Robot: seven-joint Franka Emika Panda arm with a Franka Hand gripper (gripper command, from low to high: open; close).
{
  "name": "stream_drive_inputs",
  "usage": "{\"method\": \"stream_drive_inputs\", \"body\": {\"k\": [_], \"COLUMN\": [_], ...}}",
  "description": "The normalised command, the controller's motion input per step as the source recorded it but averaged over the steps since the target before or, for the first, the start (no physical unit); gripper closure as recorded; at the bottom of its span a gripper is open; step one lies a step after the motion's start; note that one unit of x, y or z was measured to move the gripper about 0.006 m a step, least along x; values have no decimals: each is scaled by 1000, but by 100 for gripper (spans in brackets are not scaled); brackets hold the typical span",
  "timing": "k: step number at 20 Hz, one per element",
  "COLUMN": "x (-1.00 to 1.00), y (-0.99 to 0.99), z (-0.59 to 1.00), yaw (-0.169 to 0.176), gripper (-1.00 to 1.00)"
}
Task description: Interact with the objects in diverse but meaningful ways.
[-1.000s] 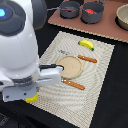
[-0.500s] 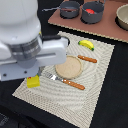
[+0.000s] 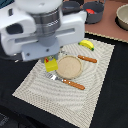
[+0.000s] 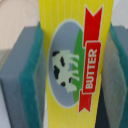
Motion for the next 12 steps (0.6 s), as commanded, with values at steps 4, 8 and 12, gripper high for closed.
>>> {"method": "stream_drive_inputs", "body": {"k": [4, 8, 12], "x": [18, 0, -58], "y": [1000, 1000, 1000], "z": [12, 0, 0], "yaw": [0, 0, 0], "gripper": [100, 100, 100]}}
